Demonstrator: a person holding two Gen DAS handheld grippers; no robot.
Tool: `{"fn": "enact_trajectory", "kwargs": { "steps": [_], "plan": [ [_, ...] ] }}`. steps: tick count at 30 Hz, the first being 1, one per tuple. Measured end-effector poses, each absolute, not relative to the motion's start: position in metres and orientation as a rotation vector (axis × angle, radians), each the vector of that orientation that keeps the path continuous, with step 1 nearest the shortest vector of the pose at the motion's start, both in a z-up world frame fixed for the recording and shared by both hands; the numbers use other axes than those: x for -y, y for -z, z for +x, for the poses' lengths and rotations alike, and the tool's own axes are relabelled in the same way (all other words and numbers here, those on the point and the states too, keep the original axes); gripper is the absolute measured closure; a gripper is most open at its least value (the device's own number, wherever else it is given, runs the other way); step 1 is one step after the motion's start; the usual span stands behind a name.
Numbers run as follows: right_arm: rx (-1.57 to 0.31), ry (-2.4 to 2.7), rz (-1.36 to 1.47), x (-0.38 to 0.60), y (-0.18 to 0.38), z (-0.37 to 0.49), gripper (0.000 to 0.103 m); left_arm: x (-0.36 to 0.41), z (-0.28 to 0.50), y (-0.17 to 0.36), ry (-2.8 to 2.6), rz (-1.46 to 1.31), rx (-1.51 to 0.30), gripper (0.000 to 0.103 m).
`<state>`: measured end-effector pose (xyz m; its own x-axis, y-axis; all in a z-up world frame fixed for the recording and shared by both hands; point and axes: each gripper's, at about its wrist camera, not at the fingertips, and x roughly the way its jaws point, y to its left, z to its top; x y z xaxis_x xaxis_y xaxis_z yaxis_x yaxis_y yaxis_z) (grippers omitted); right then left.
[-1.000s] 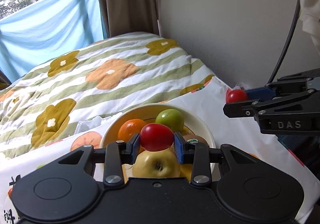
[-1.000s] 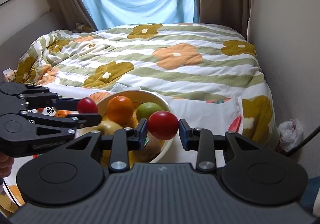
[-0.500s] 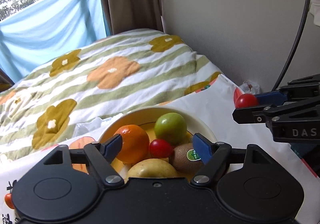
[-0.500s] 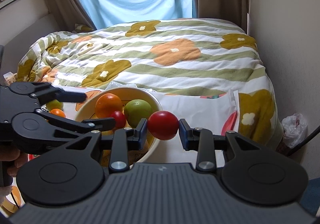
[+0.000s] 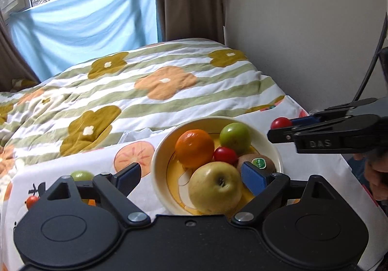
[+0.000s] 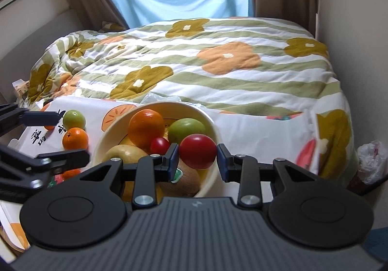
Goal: Organize fruits
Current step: 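Open the left tool to drop its tomato while the right tool releases its tomato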
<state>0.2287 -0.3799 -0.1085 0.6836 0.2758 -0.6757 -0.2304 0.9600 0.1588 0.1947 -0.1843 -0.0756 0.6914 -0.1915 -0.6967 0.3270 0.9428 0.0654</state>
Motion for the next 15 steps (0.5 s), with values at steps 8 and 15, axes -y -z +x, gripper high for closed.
{"fn": "enact_trajectory", "kwargs": {
  "steps": [8, 15],
  "plan": [
    [-0.795, -0.268, 0.074, 0.374, 0.127, 0.245, 0.054, 0.176, 0.194, 0.084, 0.265, 0.182, -0.765, 0.011],
    [-0.796, -0.294, 0.048, 0.372, 0.133, 0.249, 0.045, 0.182, 0.196, 0.09, 0.275, 0.184, -0.767, 0.011]
  ]
}}
